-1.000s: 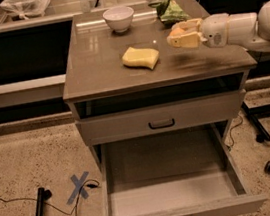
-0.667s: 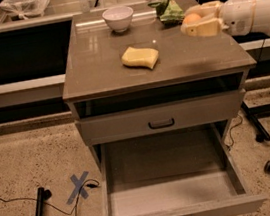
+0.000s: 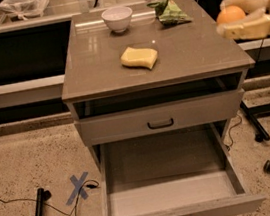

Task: Place orange into middle drawer

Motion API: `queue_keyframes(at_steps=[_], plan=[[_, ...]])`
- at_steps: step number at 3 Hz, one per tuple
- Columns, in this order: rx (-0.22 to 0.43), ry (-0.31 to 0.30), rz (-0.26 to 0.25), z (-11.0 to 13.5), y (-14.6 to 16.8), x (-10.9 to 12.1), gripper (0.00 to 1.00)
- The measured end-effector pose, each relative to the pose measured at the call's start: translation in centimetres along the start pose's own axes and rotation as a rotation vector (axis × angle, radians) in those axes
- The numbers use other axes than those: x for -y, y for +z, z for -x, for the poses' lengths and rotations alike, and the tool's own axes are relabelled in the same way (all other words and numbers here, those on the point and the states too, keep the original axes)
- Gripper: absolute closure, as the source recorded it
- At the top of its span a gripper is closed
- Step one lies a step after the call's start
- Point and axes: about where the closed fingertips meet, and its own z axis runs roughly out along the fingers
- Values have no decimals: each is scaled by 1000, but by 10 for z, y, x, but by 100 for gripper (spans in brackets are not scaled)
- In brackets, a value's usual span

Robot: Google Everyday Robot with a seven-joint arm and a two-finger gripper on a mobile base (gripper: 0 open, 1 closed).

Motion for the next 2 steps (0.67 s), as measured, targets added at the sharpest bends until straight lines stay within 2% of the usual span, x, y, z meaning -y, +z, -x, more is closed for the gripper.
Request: queue_keyframes(at_steps=[1,2], plan=[[-48,47,-8,-22,-31,-34,100],[-49,49,-8,-23,-32,-35,100]])
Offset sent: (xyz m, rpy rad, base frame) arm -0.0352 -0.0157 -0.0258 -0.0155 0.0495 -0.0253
